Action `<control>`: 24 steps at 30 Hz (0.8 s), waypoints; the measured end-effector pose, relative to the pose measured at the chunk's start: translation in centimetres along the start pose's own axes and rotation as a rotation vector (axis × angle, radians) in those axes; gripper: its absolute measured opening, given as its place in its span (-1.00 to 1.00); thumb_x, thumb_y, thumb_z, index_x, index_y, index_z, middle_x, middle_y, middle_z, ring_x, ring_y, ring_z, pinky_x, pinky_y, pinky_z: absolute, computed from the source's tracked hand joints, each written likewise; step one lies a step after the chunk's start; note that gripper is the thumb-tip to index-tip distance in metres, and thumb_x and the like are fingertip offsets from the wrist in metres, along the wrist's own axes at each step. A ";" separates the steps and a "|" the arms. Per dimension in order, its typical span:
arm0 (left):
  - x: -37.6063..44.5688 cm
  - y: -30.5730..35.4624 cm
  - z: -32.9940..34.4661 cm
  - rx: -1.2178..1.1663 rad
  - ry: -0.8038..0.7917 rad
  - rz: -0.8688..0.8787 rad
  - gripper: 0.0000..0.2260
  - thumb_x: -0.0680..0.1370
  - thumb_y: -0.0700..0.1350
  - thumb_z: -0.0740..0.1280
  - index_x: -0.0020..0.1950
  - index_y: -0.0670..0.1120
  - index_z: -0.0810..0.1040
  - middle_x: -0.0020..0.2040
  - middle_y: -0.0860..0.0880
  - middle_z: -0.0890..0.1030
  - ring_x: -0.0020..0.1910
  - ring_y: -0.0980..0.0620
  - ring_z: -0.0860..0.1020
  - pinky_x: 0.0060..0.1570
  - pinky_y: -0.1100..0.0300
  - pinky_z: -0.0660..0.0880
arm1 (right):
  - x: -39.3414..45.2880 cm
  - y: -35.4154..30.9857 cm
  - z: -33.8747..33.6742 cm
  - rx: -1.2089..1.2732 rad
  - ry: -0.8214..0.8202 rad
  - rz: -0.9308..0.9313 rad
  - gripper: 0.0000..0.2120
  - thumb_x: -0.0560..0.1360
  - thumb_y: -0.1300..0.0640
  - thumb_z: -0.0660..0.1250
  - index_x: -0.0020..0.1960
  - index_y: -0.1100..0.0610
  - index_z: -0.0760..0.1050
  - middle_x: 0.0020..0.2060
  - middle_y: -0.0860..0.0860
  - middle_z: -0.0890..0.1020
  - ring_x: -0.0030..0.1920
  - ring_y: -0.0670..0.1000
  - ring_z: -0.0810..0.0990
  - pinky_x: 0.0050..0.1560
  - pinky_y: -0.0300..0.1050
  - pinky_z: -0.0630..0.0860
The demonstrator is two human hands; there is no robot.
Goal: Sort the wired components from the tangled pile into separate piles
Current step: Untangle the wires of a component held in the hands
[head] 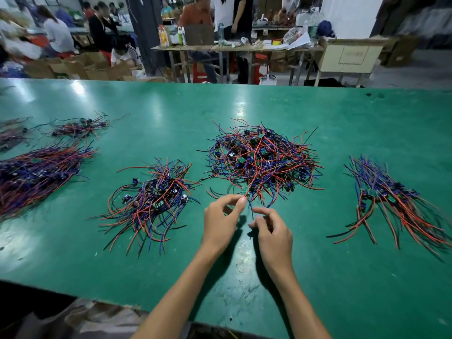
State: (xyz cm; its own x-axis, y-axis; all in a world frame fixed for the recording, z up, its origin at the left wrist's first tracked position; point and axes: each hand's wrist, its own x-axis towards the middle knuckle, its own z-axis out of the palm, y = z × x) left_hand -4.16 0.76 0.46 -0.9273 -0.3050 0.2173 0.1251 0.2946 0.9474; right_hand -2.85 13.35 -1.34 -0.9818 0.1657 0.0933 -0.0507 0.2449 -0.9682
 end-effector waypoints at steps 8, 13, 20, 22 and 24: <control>-2.9 -1.2 0.5 -0.049 -0.174 0.053 -0.87 0.53 -0.14 0.48 0.02 0.06 0.75 -0.21 0.18 0.64 -0.40 0.23 0.38 -0.33 0.40 0.27 | -0.2 0.0 0.0 0.018 0.076 -0.001 -0.87 0.60 -0.07 0.34 0.02 -0.04 0.61 -0.33 -0.13 0.66 -0.25 -0.22 0.59 -0.23 -0.37 0.44; -3.0 -1.1 0.2 -0.092 -0.182 0.017 -0.88 0.54 -0.10 0.47 -0.03 0.12 0.74 -0.16 0.07 0.70 -0.44 0.14 0.30 -0.37 0.31 0.31 | -0.3 0.1 0.0 0.092 0.100 0.006 -0.93 0.63 0.01 0.31 0.03 -0.07 0.58 -0.36 -0.15 0.66 -0.32 -0.17 0.58 -0.24 -0.26 0.47; -3.1 -1.1 0.0 -0.113 -0.168 0.003 -0.94 0.55 -0.08 0.46 -0.04 0.06 0.74 -0.22 0.09 0.71 -0.46 0.18 0.31 -0.39 0.37 0.30 | -0.1 0.0 -0.3 0.196 0.040 0.005 -0.80 0.63 0.15 0.30 0.06 -0.11 0.63 -0.32 -0.13 0.67 -0.25 -0.15 0.62 -0.19 -0.34 0.47; -3.0 -1.1 0.1 -0.118 -0.140 -0.021 -0.94 0.56 -0.07 0.45 -0.05 0.04 0.73 -0.30 0.14 0.67 -0.46 0.21 0.34 -0.39 0.38 0.30 | -0.1 0.0 -0.3 0.291 0.031 0.031 -0.78 0.65 0.16 0.28 0.06 -0.10 0.65 -0.32 -0.04 0.67 -0.24 -0.09 0.63 -0.16 -0.25 0.51; -3.0 -1.2 0.1 -0.099 -0.129 -0.007 -0.94 0.56 -0.07 0.44 -0.04 0.04 0.72 -0.29 0.16 0.66 -0.43 0.26 0.41 -0.35 0.40 0.33 | -0.1 -0.1 -0.3 0.343 0.025 0.024 -0.78 0.65 0.18 0.29 0.05 -0.07 0.66 -0.27 -0.03 0.70 -0.22 -0.07 0.65 -0.12 -0.19 0.53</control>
State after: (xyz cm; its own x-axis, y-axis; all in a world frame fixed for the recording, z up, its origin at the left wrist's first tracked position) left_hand -1.56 1.41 -1.33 -0.9651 -0.1862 0.1842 0.1463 0.2002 0.9688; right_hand -2.70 13.63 -1.14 -0.9789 0.1914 0.0711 -0.0904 -0.0944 -0.9914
